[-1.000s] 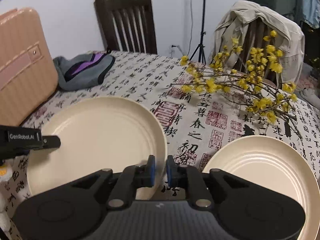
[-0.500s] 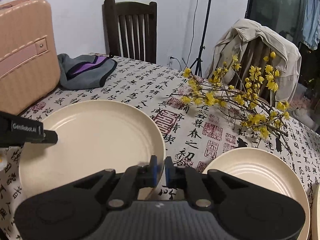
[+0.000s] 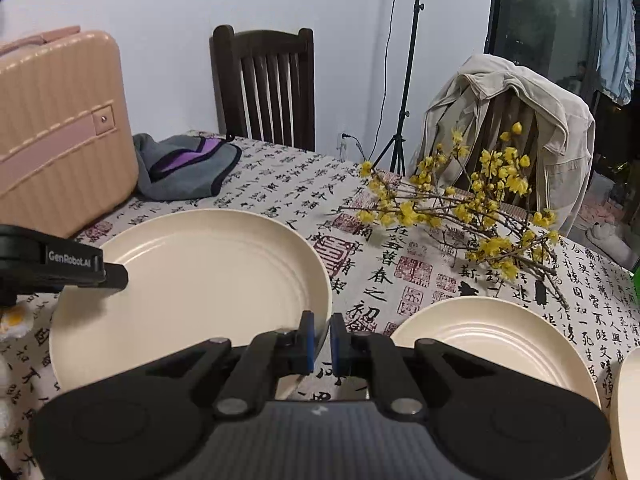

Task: Organize plates and bowls
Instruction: 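Lift the cream plate with the left gripper and carry it away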

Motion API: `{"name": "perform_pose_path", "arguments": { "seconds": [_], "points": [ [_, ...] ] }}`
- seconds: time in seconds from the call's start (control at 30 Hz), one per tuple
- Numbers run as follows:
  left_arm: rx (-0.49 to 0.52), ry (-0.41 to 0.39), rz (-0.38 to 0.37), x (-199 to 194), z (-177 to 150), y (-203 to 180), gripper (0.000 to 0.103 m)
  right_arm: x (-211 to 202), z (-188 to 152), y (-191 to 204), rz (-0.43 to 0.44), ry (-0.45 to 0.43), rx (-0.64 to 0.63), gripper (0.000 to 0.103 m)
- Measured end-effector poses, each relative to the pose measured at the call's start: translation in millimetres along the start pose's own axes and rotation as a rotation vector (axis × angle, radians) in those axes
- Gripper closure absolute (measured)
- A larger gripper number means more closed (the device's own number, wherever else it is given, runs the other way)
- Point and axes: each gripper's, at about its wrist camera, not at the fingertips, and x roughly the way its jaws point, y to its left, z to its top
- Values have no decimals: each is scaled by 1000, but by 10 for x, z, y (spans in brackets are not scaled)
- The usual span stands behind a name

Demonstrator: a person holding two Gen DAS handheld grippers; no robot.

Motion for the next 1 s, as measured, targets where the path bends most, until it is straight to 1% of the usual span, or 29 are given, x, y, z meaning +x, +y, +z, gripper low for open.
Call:
{"name": "perform_pose_path", "arguments": {
  "seconds": [0.5, 0.7, 1.0],
  "points": [
    [51, -63, -18, -480, -62, -92, 78, -462, -41, -29, 2, -65, 23, 95],
    [68, -88, -26, -720, -116, -142, 78, -711, -109, -53, 1, -92, 29, 95],
    [91, -126, -57, -1111, -261, -232, 78, -1148, -232, -147, -8, -144, 59, 95]
  ]
}}
